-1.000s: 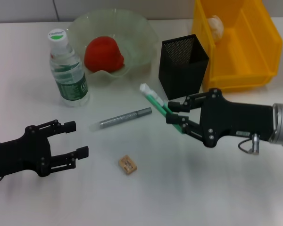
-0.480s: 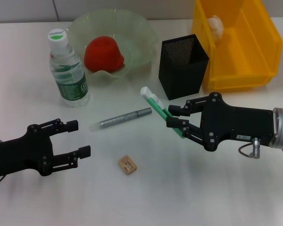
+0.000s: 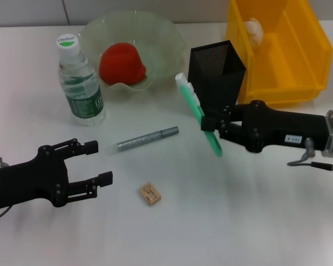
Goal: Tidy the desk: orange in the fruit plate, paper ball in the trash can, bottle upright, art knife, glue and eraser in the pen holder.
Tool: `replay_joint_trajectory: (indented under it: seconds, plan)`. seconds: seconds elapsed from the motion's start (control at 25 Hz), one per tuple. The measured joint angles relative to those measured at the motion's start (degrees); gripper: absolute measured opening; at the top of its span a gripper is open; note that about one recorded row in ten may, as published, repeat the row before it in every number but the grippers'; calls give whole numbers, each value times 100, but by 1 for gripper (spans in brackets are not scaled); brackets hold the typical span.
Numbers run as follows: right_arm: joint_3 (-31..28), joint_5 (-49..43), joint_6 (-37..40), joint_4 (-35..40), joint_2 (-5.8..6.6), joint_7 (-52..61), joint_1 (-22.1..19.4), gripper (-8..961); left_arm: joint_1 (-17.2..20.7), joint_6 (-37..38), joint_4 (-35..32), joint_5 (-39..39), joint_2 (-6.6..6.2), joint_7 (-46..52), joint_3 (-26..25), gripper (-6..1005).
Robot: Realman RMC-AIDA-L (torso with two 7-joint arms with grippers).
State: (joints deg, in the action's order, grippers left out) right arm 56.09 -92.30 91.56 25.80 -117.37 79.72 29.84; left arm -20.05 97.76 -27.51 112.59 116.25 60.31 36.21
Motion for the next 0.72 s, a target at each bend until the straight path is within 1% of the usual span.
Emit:
replay_joint_trajectory:
  seconds: [0.08, 0.12, 0.16, 0.2, 0.24, 0.28, 0.32, 0.48, 0.72]
  plan:
    - [1, -6, 36, -43, 70, 803, 41, 231, -10, 7, 0, 0, 2, -1, 12, 785]
    - [4, -12, 61, -64, 143, 1628, 66, 232, -19, 25, 0, 0, 3, -2, 12, 785]
    - [4, -12, 61, -64, 143, 1628, 66, 233, -19, 25, 0, 0, 3, -2, 12, 785]
    - [-2, -11, 80, -119, 205, 2142, 83, 234, -19, 31, 0, 0, 3, -2, 8, 785]
    - [-7, -4, 97, -173, 235, 2381, 89, 235, -19, 36, 0, 0, 3, -5, 0, 785]
    - [-7, -4, 97, -173, 235, 2381, 89, 236, -19, 36, 0, 0, 3, -6, -1, 785]
    - [-17, 4, 111, -268, 282, 2795, 106, 236, -19, 37, 0, 0, 5, -8, -1, 785]
    - [-22, 11, 109, -330, 311, 3123, 117, 240, -15, 40, 0, 0, 12, -11, 9, 785]
    - [-139, 19, 83, -363, 303, 3204, 99, 245, -14, 66, 0, 0, 53, -12, 5, 784]
